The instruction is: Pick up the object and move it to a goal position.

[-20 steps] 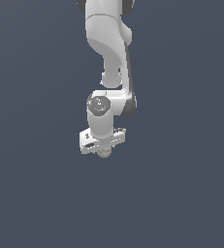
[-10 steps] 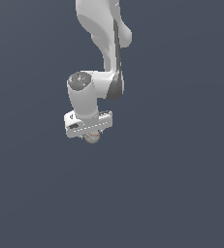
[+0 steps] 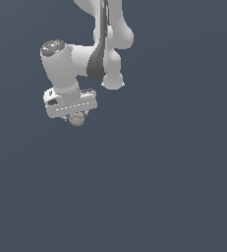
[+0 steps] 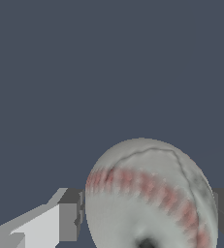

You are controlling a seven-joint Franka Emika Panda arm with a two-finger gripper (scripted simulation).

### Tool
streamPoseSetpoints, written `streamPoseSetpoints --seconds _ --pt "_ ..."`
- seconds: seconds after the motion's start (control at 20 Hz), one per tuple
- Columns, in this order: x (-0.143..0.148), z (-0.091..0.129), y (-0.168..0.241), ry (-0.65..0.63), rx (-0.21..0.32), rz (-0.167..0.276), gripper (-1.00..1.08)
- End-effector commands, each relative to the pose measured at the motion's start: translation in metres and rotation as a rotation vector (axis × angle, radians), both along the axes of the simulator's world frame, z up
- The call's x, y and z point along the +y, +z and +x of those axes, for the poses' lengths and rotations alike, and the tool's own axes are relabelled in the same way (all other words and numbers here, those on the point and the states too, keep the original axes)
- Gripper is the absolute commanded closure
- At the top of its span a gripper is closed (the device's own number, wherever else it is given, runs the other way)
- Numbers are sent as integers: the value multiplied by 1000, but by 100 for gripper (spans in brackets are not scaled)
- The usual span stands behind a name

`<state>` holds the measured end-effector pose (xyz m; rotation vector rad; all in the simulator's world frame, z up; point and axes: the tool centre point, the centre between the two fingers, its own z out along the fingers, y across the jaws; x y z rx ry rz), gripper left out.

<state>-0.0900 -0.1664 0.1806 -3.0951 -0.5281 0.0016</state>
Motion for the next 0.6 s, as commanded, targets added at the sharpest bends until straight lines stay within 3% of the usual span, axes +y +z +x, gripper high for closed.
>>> streamPoseSetpoints --seconds 0.0,0.55 --pt "-16 -14 15 1 -2 0 108" --pt "-58 -46 53 1 -2 -1 108"
